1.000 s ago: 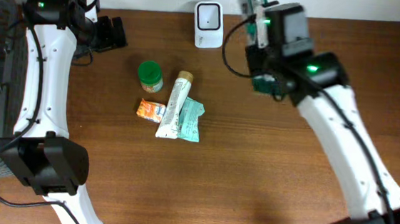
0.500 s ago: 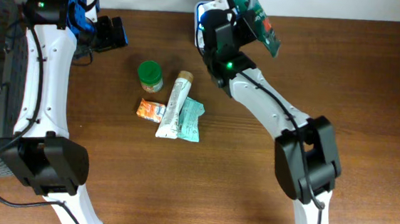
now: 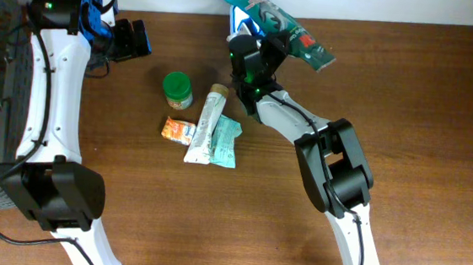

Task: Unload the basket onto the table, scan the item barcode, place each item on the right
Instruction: 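Lift the green package with the right gripper and hold it over the scanner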

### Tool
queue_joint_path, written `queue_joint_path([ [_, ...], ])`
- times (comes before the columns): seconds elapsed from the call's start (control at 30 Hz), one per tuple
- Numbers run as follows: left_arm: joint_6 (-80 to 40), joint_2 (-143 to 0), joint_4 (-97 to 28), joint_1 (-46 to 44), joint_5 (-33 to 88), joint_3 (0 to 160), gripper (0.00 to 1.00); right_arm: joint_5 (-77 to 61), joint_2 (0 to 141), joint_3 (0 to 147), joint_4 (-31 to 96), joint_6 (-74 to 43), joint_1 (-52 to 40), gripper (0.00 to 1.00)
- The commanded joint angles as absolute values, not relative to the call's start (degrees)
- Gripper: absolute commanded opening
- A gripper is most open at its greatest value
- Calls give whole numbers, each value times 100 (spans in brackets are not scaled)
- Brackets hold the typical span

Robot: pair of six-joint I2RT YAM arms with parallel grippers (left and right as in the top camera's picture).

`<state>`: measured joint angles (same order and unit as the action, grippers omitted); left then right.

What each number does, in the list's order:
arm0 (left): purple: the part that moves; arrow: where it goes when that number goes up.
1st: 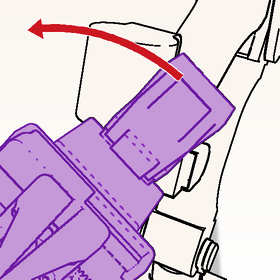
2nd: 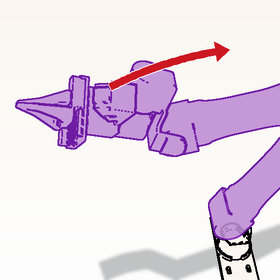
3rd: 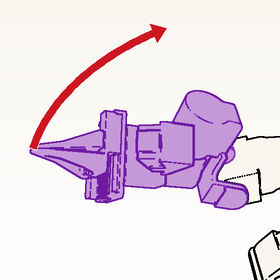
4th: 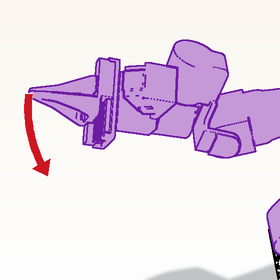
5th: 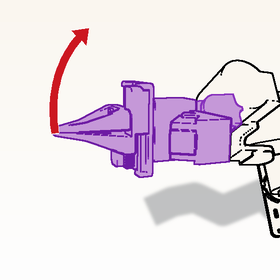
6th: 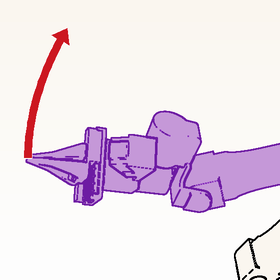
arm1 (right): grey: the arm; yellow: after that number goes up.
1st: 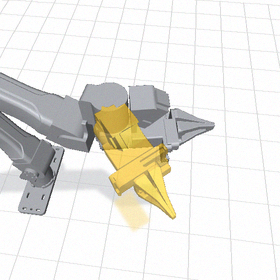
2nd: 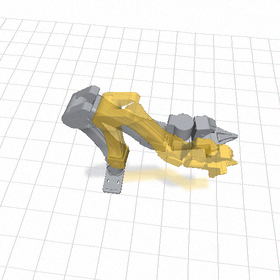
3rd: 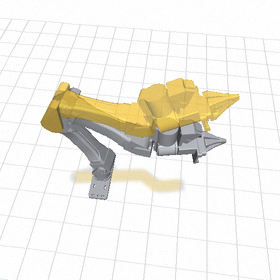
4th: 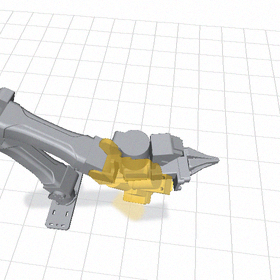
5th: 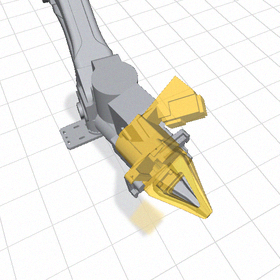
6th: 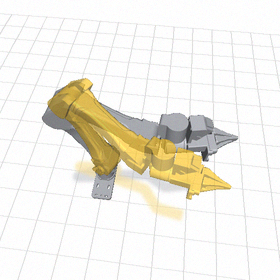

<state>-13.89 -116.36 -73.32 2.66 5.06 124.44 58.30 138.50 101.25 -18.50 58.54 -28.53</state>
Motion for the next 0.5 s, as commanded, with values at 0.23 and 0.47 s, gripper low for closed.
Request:
queue_joint_path([
  [0.23, -1356, -11581, -7336, 279, 464, 12497, 99, 6029, 13926, 10228, -1935, 5828, -2536, 4],
  [0.47, -1356, -11581, -7336, 279, 464, 12497, 99, 6357, 13887, 10228, -1935, 5828, -2659, 4],
])
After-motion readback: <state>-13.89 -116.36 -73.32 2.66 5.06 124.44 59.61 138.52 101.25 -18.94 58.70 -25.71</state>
